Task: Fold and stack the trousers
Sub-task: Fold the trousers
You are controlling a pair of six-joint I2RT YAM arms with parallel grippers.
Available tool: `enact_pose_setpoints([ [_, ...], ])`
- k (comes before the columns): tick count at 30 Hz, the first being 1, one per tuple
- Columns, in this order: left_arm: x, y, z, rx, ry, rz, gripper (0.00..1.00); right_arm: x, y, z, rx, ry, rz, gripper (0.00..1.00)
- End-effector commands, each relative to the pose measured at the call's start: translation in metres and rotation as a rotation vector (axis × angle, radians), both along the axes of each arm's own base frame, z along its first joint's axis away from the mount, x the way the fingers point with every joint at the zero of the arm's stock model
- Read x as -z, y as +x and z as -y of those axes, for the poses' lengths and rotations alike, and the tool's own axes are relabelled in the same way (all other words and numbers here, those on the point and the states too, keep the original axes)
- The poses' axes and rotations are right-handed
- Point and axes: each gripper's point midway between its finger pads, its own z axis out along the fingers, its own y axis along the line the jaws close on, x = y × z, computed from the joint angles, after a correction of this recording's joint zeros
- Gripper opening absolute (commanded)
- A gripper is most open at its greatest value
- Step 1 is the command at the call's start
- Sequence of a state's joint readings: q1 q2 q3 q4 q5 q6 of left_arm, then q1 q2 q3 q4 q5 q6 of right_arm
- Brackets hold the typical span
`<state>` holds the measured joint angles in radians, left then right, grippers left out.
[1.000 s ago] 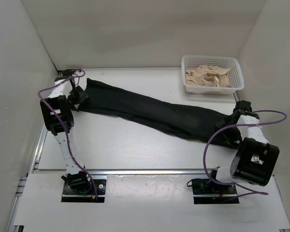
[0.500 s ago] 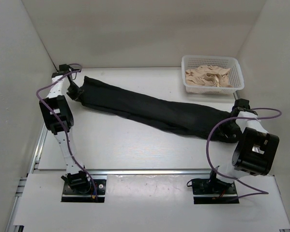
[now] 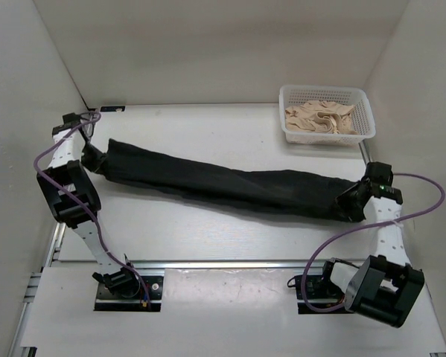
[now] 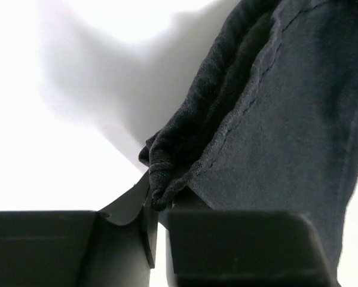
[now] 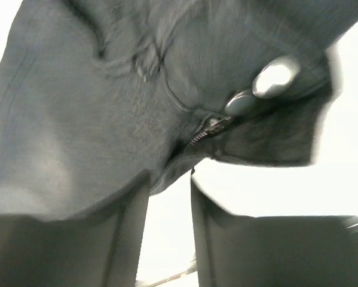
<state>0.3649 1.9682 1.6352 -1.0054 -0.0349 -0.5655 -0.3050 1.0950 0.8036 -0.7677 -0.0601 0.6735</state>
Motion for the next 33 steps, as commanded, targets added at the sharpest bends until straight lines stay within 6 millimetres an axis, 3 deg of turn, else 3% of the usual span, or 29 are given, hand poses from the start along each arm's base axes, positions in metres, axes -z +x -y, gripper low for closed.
enact_pose_setpoints([
  [1, -0.005, -0.014, -0.038, -0.097, 0.099, 0.029, 0.31, 0.013, -0.024, 0.010, 0.039, -0.052, -0.077, 0.44],
  [3, -0.010, -0.011, -0.038, -0.095, 0.097, 0.052, 0.61, 0.012, -0.024, 0.007, 0.025, -0.044, -0.073, 0.71],
  [4, -0.010, -0.011, -0.038, -0.095, 0.097, 0.052, 0.92, 0.008, -0.021, 0.007, 0.021, -0.040, -0.059, 0.77],
  [10, -0.015, -0.010, -0.036, -0.083, 0.096, 0.065, 0.92, -0.028, -0.001, 0.013, -0.020, -0.078, 0.033, 0.80],
  [13, -0.002, -0.010, -0.035, -0.079, 0.077, 0.045, 0.92, -0.042, 0.007, 0.014, -0.043, -0.092, 0.064, 0.80],
  [15, 0.019, -0.015, -0.025, -0.056, 0.020, 0.002, 0.92, -0.048, 0.009, 0.013, -0.047, -0.087, 0.076, 0.80],
  [19, 0.036, -0.025, -0.019, -0.078, -0.003, -0.034, 0.92, -0.054, 0.014, 0.010, -0.070, -0.069, 0.096, 0.80],
  [24, 0.062, -0.024, -0.018, -0.111, -0.032, -0.084, 0.84, -0.057, 0.016, 0.008, -0.075, -0.064, 0.107, 0.80],
  [27, 0.067, -0.024, -0.023, -0.136, -0.011, -0.094, 0.76, -0.057, 0.015, 0.009, -0.083, -0.069, 0.107, 0.80],
  [29, 0.079, -0.025, -0.024, -0.148, -0.015, -0.123, 0.59, -0.057, 0.015, 0.009, -0.083, -0.069, 0.107, 0.80],
  [30, 0.075, -0.017, -0.029, -0.150, 0.001, -0.106, 0.50, -0.060, 0.017, 0.009, -0.082, -0.072, 0.116, 0.80],
  [31, 0.075, -0.011, -0.030, -0.138, -0.007, -0.095, 0.23, -0.061, 0.017, 0.007, -0.088, -0.064, 0.119, 0.80],
  [32, 0.070, -0.002, -0.032, -0.115, -0.006, -0.073, 0.11, -0.061, 0.018, 0.004, -0.101, -0.055, 0.122, 0.80],
  [33, 0.060, 0.003, -0.035, -0.100, 0.002, -0.062, 0.11, -0.061, 0.018, 0.004, -0.101, -0.055, 0.122, 0.80],
])
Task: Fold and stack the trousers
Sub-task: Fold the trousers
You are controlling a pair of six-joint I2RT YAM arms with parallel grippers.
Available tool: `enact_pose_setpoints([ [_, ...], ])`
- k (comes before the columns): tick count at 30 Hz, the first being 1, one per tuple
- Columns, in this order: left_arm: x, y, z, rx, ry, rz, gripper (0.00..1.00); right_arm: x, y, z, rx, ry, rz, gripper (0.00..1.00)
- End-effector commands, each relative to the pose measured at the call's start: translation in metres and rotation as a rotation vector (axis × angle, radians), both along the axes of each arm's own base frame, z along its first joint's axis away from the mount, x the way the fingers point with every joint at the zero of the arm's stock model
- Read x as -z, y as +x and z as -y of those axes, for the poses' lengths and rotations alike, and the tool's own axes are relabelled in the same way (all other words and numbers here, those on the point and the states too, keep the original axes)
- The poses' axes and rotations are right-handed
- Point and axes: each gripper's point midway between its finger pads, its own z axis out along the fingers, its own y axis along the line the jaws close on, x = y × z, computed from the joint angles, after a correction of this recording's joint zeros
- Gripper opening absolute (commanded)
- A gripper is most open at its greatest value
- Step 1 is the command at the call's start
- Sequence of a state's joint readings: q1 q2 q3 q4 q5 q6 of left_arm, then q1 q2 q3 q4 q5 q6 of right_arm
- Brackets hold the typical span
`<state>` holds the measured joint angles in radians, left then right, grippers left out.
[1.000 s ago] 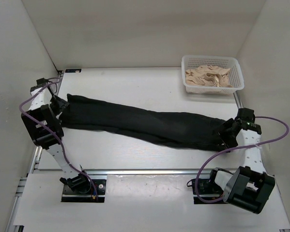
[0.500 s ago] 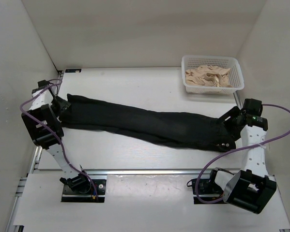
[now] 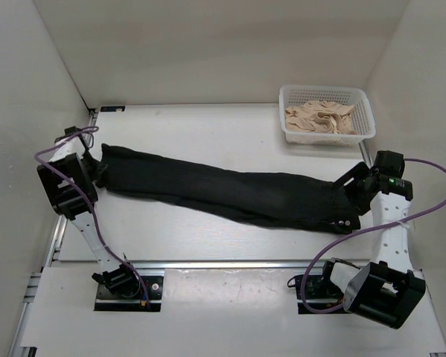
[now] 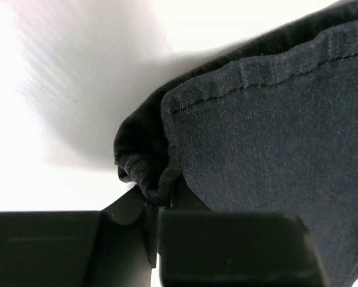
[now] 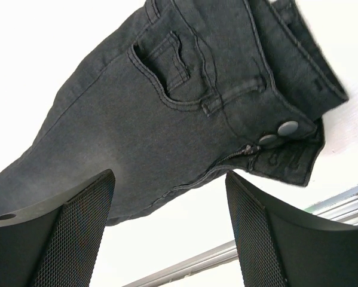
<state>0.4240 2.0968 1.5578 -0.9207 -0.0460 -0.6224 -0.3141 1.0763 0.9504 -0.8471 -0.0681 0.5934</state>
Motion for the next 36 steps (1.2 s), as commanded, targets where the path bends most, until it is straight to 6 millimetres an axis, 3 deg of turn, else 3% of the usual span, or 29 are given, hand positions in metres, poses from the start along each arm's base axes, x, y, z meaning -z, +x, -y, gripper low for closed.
enact_pose_setpoints([
  [1, -0.030, 0.030, -0.022, 0.022, 0.087, 0.060, 0.11, -0.015, 0.006, -0.004, -0.038, 0.003, 0.038, 0.80],
  [3, -0.064, 0.041, -0.030, 0.023, 0.161, 0.098, 0.11, -0.015, 0.006, -0.004, -0.038, 0.003, 0.038, 0.80],
  [4, -0.096, 0.055, -0.033, 0.042, 0.238, 0.148, 0.11, -0.018, 0.006, -0.006, -0.044, 0.009, 0.050, 0.80],
  [6, -0.145, 0.060, -0.026, 0.083, 0.301, 0.223, 0.11, -0.017, 0.004, -0.006, -0.044, 0.012, 0.041, 0.80],
  [7, -0.179, 0.068, -0.014, 0.127, 0.343, 0.298, 0.11, -0.019, 0.004, -0.006, -0.044, 0.008, 0.051, 0.80],
  [11, -0.240, 0.068, 0.029, 0.254, 0.398, 0.420, 0.11, -0.023, 0.006, -0.007, -0.049, 0.012, 0.064, 0.80],
  [12, -0.248, 0.067, 0.040, 0.283, 0.404, 0.439, 0.11, -0.027, 0.008, -0.010, -0.060, 0.009, 0.073, 0.80],
  [15, -0.265, 0.063, 0.096, 0.455, 0.409, 0.487, 0.11, -0.030, 0.005, -0.013, -0.070, 0.007, 0.082, 0.80],
  [16, -0.266, 0.061, 0.114, 0.512, 0.406, 0.492, 0.11, -0.030, 0.005, -0.013, -0.070, 0.007, 0.082, 0.80],
  [17, -0.261, 0.055, 0.152, 0.633, 0.394, 0.492, 0.11, -0.032, 0.004, -0.016, -0.081, 0.004, 0.092, 0.80],
  [19, -0.252, 0.044, 0.191, 0.730, 0.375, 0.484, 0.11, -0.032, 0.002, -0.017, -0.081, 0.003, 0.095, 0.80],
  [20, -0.235, 0.030, 0.229, 0.802, 0.343, 0.458, 0.11, -0.032, 0.002, -0.019, -0.091, 0.003, 0.095, 0.80],
  [22, -0.226, 0.012, 0.266, 0.853, 0.313, 0.470, 0.11, -0.033, 0.000, -0.020, -0.091, 0.003, 0.096, 0.80],
  [23, -0.206, -0.010, 0.303, 0.911, 0.267, 0.448, 0.11, -0.030, -0.002, -0.020, -0.091, 0.006, 0.087, 0.80],
  [25, -0.192, -0.025, 0.338, 0.936, 0.248, 0.468, 0.11, -0.032, -0.002, -0.022, -0.100, 0.003, 0.098, 0.80],
  [26, -0.181, -0.041, 0.367, 0.947, 0.214, 0.468, 0.11, -0.032, -0.002, -0.022, -0.100, 0.003, 0.098, 0.80],
  [28, -0.145, -0.058, 0.393, 0.971, 0.189, 0.410, 0.11, -0.034, -0.003, -0.023, -0.100, 0.000, 0.106, 0.80],
  [30, -0.122, -0.074, 0.421, 0.968, 0.197, 0.385, 0.11, -0.033, -0.005, -0.025, -0.109, 0.003, 0.098, 0.80],
  [32, -0.089, -0.086, 0.435, 0.998, 0.212, 0.309, 0.11, -0.033, -0.005, -0.025, -0.117, -0.002, 0.098, 0.80],
  [34, -0.082, -0.092, 0.459, 1.025, 0.208, 0.314, 0.11, -0.034, -0.007, -0.030, -0.135, -0.001, 0.098, 0.80],
  [36, -0.081, -0.099, 0.462, 1.033, 0.199, 0.304, 0.11, -0.033, -0.008, -0.030, -0.135, -0.001, 0.098, 0.80],
])
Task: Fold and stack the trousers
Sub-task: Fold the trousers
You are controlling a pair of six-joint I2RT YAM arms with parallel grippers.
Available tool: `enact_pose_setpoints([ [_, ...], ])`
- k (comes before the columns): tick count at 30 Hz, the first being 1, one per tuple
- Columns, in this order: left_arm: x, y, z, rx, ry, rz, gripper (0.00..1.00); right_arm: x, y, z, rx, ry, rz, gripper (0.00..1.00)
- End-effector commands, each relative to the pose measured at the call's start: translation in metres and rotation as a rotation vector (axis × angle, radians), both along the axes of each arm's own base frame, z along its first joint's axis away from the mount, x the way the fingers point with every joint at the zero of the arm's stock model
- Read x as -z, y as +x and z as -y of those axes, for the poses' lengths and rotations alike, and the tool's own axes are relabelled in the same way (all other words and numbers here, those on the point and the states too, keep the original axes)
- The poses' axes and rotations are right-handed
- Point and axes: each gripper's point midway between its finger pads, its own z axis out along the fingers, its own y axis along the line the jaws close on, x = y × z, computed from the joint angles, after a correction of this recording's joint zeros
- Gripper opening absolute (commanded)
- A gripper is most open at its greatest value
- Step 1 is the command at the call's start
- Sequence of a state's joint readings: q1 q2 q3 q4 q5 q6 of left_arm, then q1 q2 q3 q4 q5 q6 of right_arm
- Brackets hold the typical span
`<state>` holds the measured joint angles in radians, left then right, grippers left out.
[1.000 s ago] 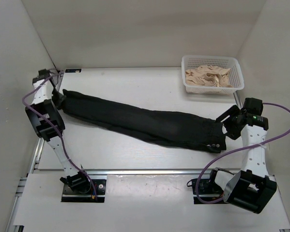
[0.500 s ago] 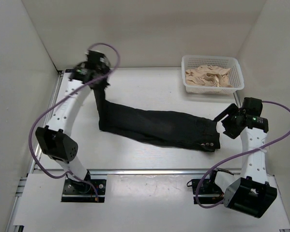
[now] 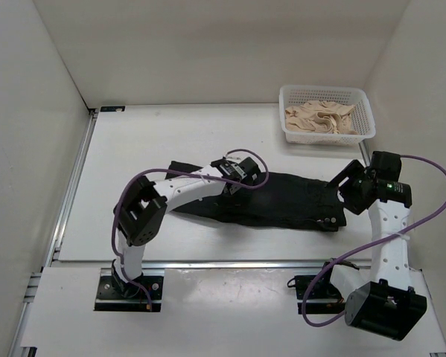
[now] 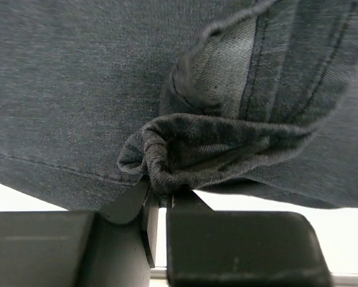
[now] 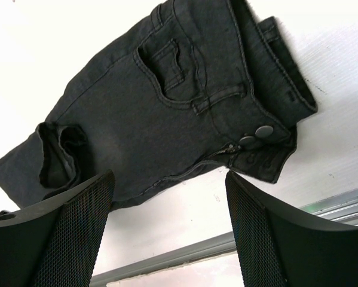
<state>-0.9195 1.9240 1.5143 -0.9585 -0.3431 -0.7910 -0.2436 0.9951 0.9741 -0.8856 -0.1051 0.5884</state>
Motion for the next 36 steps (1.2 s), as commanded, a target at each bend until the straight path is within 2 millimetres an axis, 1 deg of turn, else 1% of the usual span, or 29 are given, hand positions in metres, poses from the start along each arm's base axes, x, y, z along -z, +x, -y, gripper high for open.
enact_pose_setpoints([
  [1, -0.030, 0.010, 0.021, -0.059, -0.095, 0.083, 0.11, -0.010, -0.002, -0.005, -0.040, -0.010, 0.026, 0.80],
  [3, -0.043, 0.011, 0.020, -0.073, -0.111, 0.107, 0.11, -0.010, -0.002, -0.005, -0.040, -0.010, 0.026, 0.80],
  [6, -0.073, 0.023, 0.006, -0.105, -0.135, 0.143, 0.11, -0.013, 0.000, -0.007, -0.051, -0.012, 0.035, 0.80],
  [7, -0.088, 0.035, -0.003, -0.119, -0.145, 0.163, 0.11, -0.013, 0.000, -0.007, -0.051, -0.012, 0.035, 0.80],
  [8, -0.103, 0.037, -0.014, -0.133, -0.152, 0.175, 0.11, -0.013, 0.000, -0.007, -0.051, -0.012, 0.035, 0.80],
  [9, -0.114, 0.043, -0.021, -0.147, -0.162, 0.190, 0.11, -0.013, 0.000, -0.007, -0.051, -0.012, 0.035, 0.80],
  [10, -0.130, 0.058, -0.035, -0.172, -0.179, 0.223, 0.11, -0.013, 0.000, -0.007, -0.051, -0.012, 0.035, 0.80],
  [11, -0.144, 0.063, -0.046, -0.187, -0.192, 0.246, 0.11, -0.017, 0.001, -0.007, -0.051, -0.015, 0.044, 0.80],
  [12, -0.153, 0.068, -0.055, -0.202, -0.195, 0.259, 0.11, -0.017, 0.001, -0.009, -0.060, -0.014, 0.044, 0.80],
  [13, -0.158, 0.079, -0.068, -0.235, -0.196, 0.274, 0.11, -0.017, 0.001, -0.009, -0.060, -0.014, 0.044, 0.80],
  [14, -0.172, 0.085, -0.075, -0.241, -0.203, 0.310, 0.11, -0.017, 0.001, -0.009, -0.060, -0.014, 0.044, 0.80],
  [17, -0.179, 0.096, -0.094, -0.284, -0.189, 0.327, 0.11, -0.019, 0.000, -0.009, -0.060, -0.017, 0.053, 0.80],
  [19, -0.175, 0.095, -0.095, -0.284, -0.182, 0.319, 0.11, -0.019, 0.000, -0.009, -0.060, -0.017, 0.053, 0.80],
  [21, -0.159, 0.094, -0.083, -0.258, -0.173, 0.292, 0.11, -0.017, -0.002, -0.009, -0.060, -0.017, 0.053, 0.80],
  [22, -0.154, 0.092, -0.077, -0.244, -0.166, 0.282, 0.11, -0.016, -0.004, -0.010, -0.060, -0.014, 0.044, 0.80],
  [23, -0.143, 0.086, -0.064, -0.234, -0.174, 0.259, 0.11, -0.016, -0.004, -0.010, -0.060, -0.014, 0.044, 0.80],
  [24, -0.124, 0.082, -0.057, -0.224, -0.159, 0.223, 0.11, -0.016, -0.004, -0.010, -0.060, -0.014, 0.044, 0.80],
  [25, -0.114, 0.077, -0.051, -0.213, -0.154, 0.193, 0.11, -0.016, -0.004, -0.010, -0.060, -0.014, 0.044, 0.80],
  [26, -0.101, 0.066, -0.038, -0.196, -0.154, 0.164, 0.11, -0.016, -0.004, -0.010, -0.060, -0.014, 0.044, 0.80],
  [27, -0.085, 0.061, -0.032, -0.184, -0.129, 0.135, 0.11, -0.018, -0.004, -0.010, -0.060, -0.017, 0.053, 0.80],
  [28, -0.080, 0.057, -0.023, -0.172, -0.130, 0.130, 0.11, -0.018, -0.004, -0.010, -0.060, -0.017, 0.053, 0.80],
  [29, -0.069, 0.050, -0.018, -0.152, -0.109, 0.110, 0.11, -0.018, -0.004, -0.010, -0.060, -0.017, 0.053, 0.80],
  [30, -0.063, 0.040, -0.006, -0.126, -0.104, 0.098, 0.11, -0.018, -0.004, -0.010, -0.060, -0.017, 0.053, 0.80],
  [31, -0.054, 0.036, -0.001, -0.122, -0.092, 0.084, 0.11, -0.018, -0.004, -0.010, -0.060, -0.017, 0.053, 0.80],
  [32, -0.050, 0.032, 0.003, -0.108, -0.085, 0.077, 0.11, -0.018, -0.004, -0.010, -0.060, -0.017, 0.053, 0.80],
  [33, -0.050, 0.024, 0.011, -0.094, -0.097, 0.069, 0.11, -0.018, -0.004, -0.010, -0.060, -0.017, 0.053, 0.80],
  [36, -0.042, 0.017, 0.018, -0.080, -0.085, 0.056, 0.11, -0.019, -0.002, -0.009, -0.060, -0.017, 0.053, 0.80],
])
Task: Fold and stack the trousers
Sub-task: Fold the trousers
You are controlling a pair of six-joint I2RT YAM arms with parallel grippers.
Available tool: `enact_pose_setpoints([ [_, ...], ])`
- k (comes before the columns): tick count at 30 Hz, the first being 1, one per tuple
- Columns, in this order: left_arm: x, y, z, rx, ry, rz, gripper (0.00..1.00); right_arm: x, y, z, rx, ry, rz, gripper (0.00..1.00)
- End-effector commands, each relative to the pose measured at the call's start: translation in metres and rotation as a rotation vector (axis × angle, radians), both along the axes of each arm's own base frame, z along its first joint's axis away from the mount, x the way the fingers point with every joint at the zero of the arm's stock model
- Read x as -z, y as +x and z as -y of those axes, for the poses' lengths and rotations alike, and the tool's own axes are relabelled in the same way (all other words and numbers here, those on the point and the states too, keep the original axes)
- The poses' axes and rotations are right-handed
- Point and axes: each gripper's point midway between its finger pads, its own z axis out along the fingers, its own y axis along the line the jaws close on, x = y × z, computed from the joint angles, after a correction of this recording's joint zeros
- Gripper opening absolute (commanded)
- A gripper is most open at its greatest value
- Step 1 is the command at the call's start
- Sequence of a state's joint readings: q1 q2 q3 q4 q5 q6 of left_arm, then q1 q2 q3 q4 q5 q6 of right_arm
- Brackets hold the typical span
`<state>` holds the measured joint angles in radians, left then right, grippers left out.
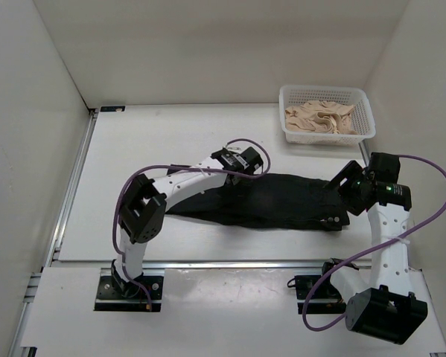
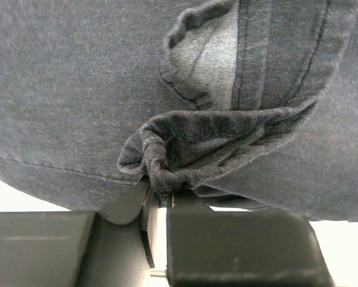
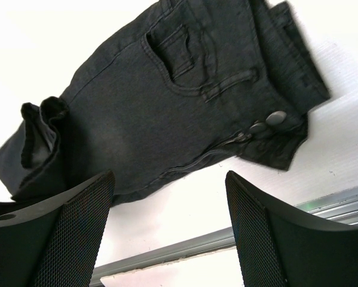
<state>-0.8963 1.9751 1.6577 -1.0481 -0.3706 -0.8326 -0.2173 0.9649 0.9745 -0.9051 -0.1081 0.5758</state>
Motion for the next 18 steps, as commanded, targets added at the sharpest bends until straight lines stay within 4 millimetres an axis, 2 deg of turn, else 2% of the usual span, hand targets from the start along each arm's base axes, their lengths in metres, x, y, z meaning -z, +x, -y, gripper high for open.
enact_pose_setpoints([
  [1, -0.023, -0.002, 0.012, -0.015, -0.075, 0.043, 0.11, -0.015, 0.004, -0.002, -0.022, -0.008, 0.041, 0.80],
  [6, -0.028, -0.003, 0.007, -0.017, -0.071, 0.051, 0.11, -0.015, 0.004, 0.000, -0.016, -0.016, 0.039, 0.80],
  [8, -0.035, -0.010, 0.002, 0.002, -0.057, 0.057, 0.11, -0.012, 0.002, 0.000, -0.016, -0.014, 0.030, 0.80],
  [9, -0.031, -0.012, -0.001, 0.017, -0.040, 0.049, 0.11, -0.012, 0.002, 0.000, -0.016, -0.014, 0.030, 0.80],
  [10, -0.032, -0.023, 0.004, 0.077, -0.050, 0.020, 0.13, -0.012, 0.002, 0.000, -0.016, -0.014, 0.030, 0.80],
  [11, -0.032, -0.031, 0.010, 0.125, -0.057, -0.003, 0.19, -0.012, 0.002, 0.000, -0.016, -0.014, 0.030, 0.80],
  [13, -0.031, -0.054, 0.022, 0.236, -0.067, -0.046, 0.51, -0.011, 0.002, 0.001, -0.011, -0.021, 0.029, 0.80],
  [14, -0.038, -0.060, 0.021, 0.257, -0.067, -0.043, 0.72, -0.011, 0.002, 0.001, -0.011, -0.021, 0.029, 0.80],
  [15, -0.042, -0.064, 0.018, 0.269, -0.067, -0.053, 0.85, -0.011, 0.002, 0.001, -0.011, -0.021, 0.029, 0.80],
  [16, -0.048, -0.066, 0.015, 0.269, -0.070, -0.050, 0.92, -0.011, 0.002, 0.001, -0.011, -0.021, 0.029, 0.80],
  [18, -0.074, -0.057, 0.000, 0.248, -0.065, 0.017, 0.94, -0.011, 0.002, 0.001, -0.011, -0.021, 0.029, 0.80],
])
